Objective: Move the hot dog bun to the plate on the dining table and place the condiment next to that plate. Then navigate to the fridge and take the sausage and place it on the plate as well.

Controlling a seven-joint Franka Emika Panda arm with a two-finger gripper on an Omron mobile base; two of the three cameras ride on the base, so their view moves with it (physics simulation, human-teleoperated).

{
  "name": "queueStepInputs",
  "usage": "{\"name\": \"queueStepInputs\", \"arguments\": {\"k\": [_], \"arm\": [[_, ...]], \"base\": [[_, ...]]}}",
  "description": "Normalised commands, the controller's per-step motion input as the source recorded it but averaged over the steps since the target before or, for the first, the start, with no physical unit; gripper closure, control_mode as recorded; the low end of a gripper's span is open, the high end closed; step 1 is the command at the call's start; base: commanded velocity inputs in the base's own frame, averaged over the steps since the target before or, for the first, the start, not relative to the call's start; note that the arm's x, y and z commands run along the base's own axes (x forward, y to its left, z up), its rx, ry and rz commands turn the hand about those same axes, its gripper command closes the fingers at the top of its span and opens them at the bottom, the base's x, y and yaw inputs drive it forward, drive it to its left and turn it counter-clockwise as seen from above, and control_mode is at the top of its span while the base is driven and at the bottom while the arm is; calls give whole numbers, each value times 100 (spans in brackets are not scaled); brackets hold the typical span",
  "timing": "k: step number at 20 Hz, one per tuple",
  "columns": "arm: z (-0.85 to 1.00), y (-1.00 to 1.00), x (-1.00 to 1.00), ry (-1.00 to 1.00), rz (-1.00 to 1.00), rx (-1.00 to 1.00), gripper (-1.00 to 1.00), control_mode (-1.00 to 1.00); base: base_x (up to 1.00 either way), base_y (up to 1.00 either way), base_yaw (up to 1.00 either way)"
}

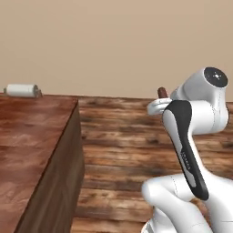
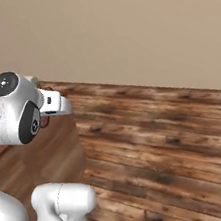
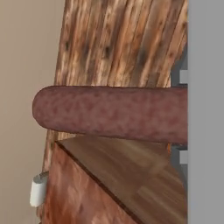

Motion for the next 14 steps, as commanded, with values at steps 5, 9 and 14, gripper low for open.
{"name": "queueStepInputs", "arguments": {"k": [5,9,14], "arm": [[0,0,0,0,0,0,100,100],[0,0,0,0,0,0,100,100],[0,0,0,0,0,0,100,100]], "base": [[100,-56,50],[100,-74,47],[100,-75,47]]}}
